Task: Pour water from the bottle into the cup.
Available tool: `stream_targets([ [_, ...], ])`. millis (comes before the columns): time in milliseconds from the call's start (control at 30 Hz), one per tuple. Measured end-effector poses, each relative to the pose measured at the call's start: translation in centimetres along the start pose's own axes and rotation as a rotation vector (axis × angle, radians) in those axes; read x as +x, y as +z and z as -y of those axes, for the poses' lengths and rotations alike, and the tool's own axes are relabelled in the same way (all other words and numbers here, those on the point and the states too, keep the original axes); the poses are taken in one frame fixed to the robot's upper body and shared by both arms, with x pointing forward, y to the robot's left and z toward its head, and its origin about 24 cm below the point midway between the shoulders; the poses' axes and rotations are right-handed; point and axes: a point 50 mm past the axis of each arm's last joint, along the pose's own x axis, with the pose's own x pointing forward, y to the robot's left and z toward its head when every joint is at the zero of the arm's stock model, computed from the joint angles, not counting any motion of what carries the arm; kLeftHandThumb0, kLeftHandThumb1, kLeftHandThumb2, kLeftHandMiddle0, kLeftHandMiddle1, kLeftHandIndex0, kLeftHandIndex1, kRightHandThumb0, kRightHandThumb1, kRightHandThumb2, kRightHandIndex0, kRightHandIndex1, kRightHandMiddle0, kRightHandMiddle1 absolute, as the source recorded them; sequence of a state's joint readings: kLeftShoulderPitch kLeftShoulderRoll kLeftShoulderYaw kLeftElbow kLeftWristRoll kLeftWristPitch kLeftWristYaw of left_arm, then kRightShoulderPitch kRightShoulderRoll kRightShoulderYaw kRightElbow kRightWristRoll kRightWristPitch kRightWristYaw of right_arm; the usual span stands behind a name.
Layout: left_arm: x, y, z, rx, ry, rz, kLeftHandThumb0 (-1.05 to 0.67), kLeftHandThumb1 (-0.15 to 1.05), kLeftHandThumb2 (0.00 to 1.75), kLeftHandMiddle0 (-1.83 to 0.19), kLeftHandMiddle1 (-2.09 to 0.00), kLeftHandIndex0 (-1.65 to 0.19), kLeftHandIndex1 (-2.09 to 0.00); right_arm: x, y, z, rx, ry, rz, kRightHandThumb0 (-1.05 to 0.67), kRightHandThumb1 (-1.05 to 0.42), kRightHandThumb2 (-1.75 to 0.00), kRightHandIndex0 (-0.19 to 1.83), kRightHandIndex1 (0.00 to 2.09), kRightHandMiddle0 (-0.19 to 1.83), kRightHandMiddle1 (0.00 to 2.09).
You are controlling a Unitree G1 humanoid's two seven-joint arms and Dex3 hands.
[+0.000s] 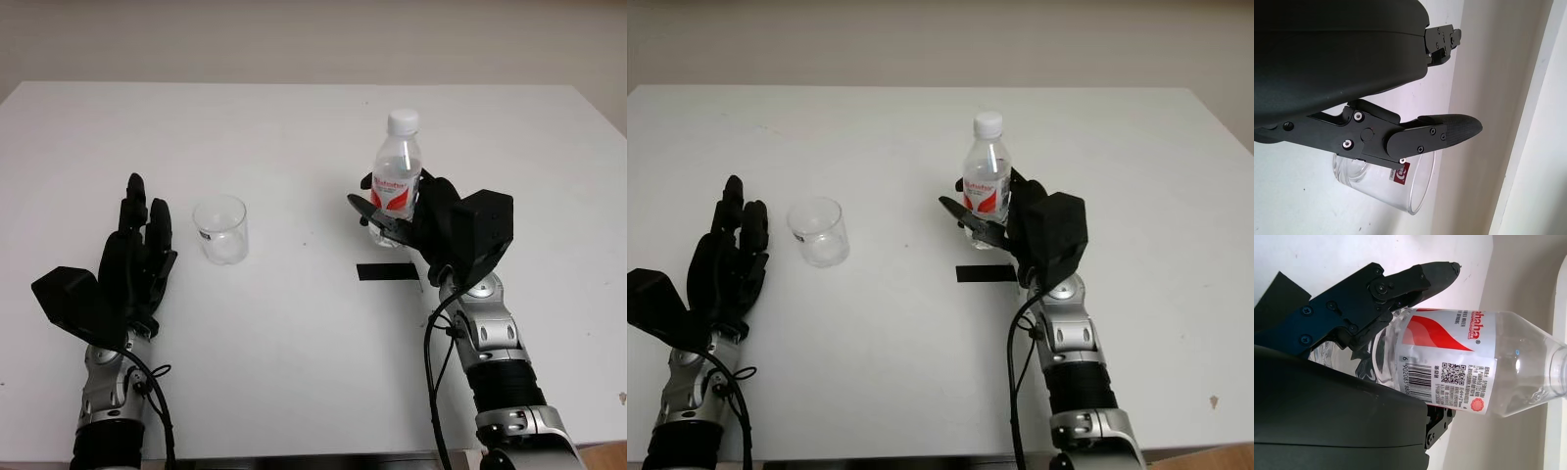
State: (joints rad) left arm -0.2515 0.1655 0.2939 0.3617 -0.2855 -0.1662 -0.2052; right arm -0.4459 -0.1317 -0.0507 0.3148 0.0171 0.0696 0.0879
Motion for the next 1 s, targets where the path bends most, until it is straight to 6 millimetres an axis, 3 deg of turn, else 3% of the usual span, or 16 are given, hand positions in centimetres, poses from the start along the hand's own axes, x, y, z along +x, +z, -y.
stream_targets([
  [433, 0.0, 0.0, -0.1, -0.008, -0.006, -0.006, -0.61, 1.05, 0.55, 0.13, -0.05, 0.17, -0.04, -1.4, -2.0, -0.3, 0.051, -0.023, -0.036, -0.4, -1.05, -0.44, 1.52, 2.09, 1.11, 2.09],
  [667, 0.0, 0.1, -0.3, -0.002, -0.005, -0.013, -0.62, 1.05, 0.55, 0.13, -0.05, 0.16, -0.05, -2.0, -3.2, 0.2, 0.059, -0.052, -0.055, -0.41, -1.05, -0.42, 1.43, 2.09, 1.02, 2.09],
  [1000, 0.0, 0.1, -0.5, -0.003, -0.011, -0.019, -0.62, 1.05, 0.54, 0.14, -0.05, 0.17, -0.05, -2.1, -3.3, 0.1, 0.067, -0.058, -0.049, -0.41, -1.05, -0.42, 1.36, 2.09, 0.97, 2.09],
])
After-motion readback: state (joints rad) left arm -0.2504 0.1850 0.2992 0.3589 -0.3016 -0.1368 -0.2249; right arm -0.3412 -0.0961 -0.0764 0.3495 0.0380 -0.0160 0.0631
